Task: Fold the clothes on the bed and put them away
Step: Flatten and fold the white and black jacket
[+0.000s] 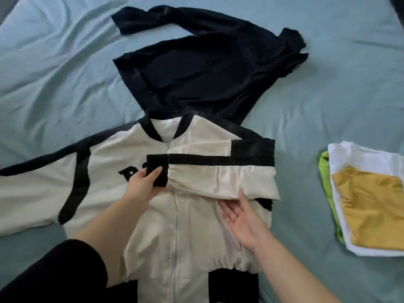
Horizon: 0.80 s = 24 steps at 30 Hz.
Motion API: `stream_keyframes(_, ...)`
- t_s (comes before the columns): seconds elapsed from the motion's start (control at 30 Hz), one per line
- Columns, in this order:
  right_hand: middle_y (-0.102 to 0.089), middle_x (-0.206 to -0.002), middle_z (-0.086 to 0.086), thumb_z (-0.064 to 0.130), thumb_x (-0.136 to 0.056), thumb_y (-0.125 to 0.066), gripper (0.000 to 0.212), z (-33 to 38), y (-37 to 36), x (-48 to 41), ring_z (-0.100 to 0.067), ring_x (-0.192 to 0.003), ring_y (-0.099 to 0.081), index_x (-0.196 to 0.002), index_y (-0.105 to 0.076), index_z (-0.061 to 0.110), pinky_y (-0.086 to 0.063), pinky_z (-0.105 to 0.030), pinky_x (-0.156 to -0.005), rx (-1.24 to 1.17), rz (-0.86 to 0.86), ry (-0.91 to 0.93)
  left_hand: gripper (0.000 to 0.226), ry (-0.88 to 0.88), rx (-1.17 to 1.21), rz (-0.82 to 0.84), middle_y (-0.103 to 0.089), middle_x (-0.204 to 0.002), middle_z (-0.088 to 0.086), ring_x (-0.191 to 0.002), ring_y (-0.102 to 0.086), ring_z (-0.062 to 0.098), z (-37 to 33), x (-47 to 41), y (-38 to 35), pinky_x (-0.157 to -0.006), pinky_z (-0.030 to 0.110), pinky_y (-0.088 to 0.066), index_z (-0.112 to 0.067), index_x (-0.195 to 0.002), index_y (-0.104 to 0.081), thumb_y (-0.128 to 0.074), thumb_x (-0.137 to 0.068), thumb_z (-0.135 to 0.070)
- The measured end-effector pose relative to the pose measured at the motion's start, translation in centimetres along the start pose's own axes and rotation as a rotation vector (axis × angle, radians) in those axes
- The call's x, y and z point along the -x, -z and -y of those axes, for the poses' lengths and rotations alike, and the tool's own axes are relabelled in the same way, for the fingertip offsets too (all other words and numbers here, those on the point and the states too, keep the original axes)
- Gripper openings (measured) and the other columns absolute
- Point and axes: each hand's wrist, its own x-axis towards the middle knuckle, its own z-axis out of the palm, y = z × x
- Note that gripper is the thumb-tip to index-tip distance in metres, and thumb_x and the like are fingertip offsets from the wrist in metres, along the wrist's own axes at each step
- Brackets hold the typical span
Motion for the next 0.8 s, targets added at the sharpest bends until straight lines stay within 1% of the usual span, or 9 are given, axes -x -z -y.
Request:
stream_keyframes(0.1, -0.069, -0.113, -0.008, 0.039, -0.079, -0.071, 0.046, -0.3, -1.4, -1.3, -0.023, -0.108, -0.062, -0.116, -0.061, 0.014, -0.051, -0.036, -0.085, -0.249, -0.081, 0.066, 0.011, 0.001, 0.034, -0.131, -0.067, -0.096, 0.008, -0.086, -0.066, 0.018, -1.8, -1.3, 7.9, -0.059, 0.023, -0.055, -0.013, -0.097, -0.062, -0.066, -0.091, -0.021)
stream_keyframes(0.23, -0.074, -0.103, -0.006, 0.028, -0.086, -0.068, 0.029, -1.7, -2.5, -3.0, -0.021, -0.102, -0.067, -0.112, -0.064, 0.015, -0.054, -0.037, -0.084, -0.292, -0.145, 0.067, 0.017, 0.003, 0.058, -0.197, -0.067, -0.1, 0.008, -0.088, -0.065, 0.018, -3.0, -2.8, 15.4, -0.058, 0.026, -0.055, -0.01, -0.105, -0.062, -0.066, -0.091, -0.019)
stream_keyframes(0.4, -0.072, -0.101, -0.007, 0.023, -0.089, -0.065, 0.02, -3.3, -4.0, -4.0, -0.021, -0.098, -0.067, -0.105, -0.063, 0.011, -0.052, -0.042, -0.093, -0.277, -0.192, 0.058, 0.021, -0.009, 0.071, -0.244, -0.067, -0.1, 0.006, -0.086, -0.066, 0.019, -2.7, -4.4, 17.9, -0.061, 0.027, -0.055, -0.013, -0.111, -0.062, -0.065, -0.091, -0.02)
stream_keyframes(0.57, -0.074, -0.091, -0.005, 0.024, -0.09, -0.064, 0.016, -4.1, -4.7, -4.7, -0.019, -0.091, -0.068, -0.102, -0.063, 0.013, -0.052, -0.041, -0.091, -0.24, -0.221, 0.093, 0.025, -0.016, 0.007, -0.267, -0.067, -0.096, 0.007, -0.083, -0.066, 0.022, -2.1, -5.3, 18.2, -0.064, 0.029, -0.054, -0.01, -0.115, -0.062, -0.066, -0.091, -0.018)
stream_keyframes(0.63, -0.076, -0.081, -0.003, 0.024, -0.09, -0.064, 0.016, -4.2, -4.8, -4.8, -0.017, -0.088, -0.069, -0.103, -0.063, 0.014, -0.053, -0.04, -0.089, -0.23, -0.228, 0.106, 0.031, -0.057, -0.188, -0.341, -0.068, -0.102, 0.01, -0.088, -0.065, 0.026, -2.3, -5.5, 17.8, -0.074, 0.035, -0.056, -0.01, -0.117, -0.061, -0.068, -0.089, -0.022)
stream_keyframes(0.67, -0.076, -0.08, -0.003, 0.024, -0.09, -0.064, 0.017, -4.3, -4.8, -4.7, -0.017, -0.087, -0.069, -0.104, -0.063, 0.014, -0.054, -0.04, -0.088, -0.233, -0.225, 0.112, 0.037, -0.082, -0.345, -0.41, -0.065, -0.11, 0.011, -0.097, -0.063, 0.028, -2.4, -5.4, 17.4, -0.084, 0.039, -0.054, -0.011, -0.12, -0.058, -0.069, -0.088, -0.024)
stream_keyframes(0.73, -0.076, -0.086, -0.004, 0.024, -0.087, -0.067, 0.021, -4.5, -4.7, -4.3, -0.018, -0.086, -0.072, -0.105, -0.064, 0.014, -0.054, -0.039, -0.086, -0.246, -0.202, 0.117, 0.057, -0.131, -0.69, -0.6, -0.051, -0.134, 0.01, -0.121, -0.049, 0.03, -2.6, -4.7, 15.9, -0.102, 0.045, -0.041, -0.018, -0.134, -0.044, -0.07, -0.085, -0.029)
stream_keyframes(0.77, -0.076, -0.09, -0.004, 0.023, -0.086, -0.068, 0.022, -4.6, -4.7, -4.0, -0.018, -0.086, -0.073, -0.105, -0.064, 0.014, -0.054, -0.039, -0.087, -0.254, -0.183, 0.116, 0.068, -0.179, -0.824, -0.658, -0.039, -0.145, 0.009, -0.131, -0.039, 0.03, -2.6, -4.1, 14.7, -0.108, 0.046, -0.032, -0.022, -0.142, -0.034, -0.069, -0.084, -0.029)
stream_keyframes(0.8, -0.076, -0.093, -0.005, 0.022, -0.086, -0.069, 0.022, -4.7, -4.6, -3.7, -0.019, -0.087, -0.073, -0.106, -0.064, 0.014, -0.054, -0.038, -0.089, -0.261, -0.163, 0.115, 0.076, -0.257, -0.922, -0.655, -0.028, -0.152, 0.007, -0.137, -0.029, 0.029, -2.4, -3.5, 13.3, -0.112, 0.046, -0.024, -0.025, -0.147, -0.025, -0.067, -0.085, -0.029)
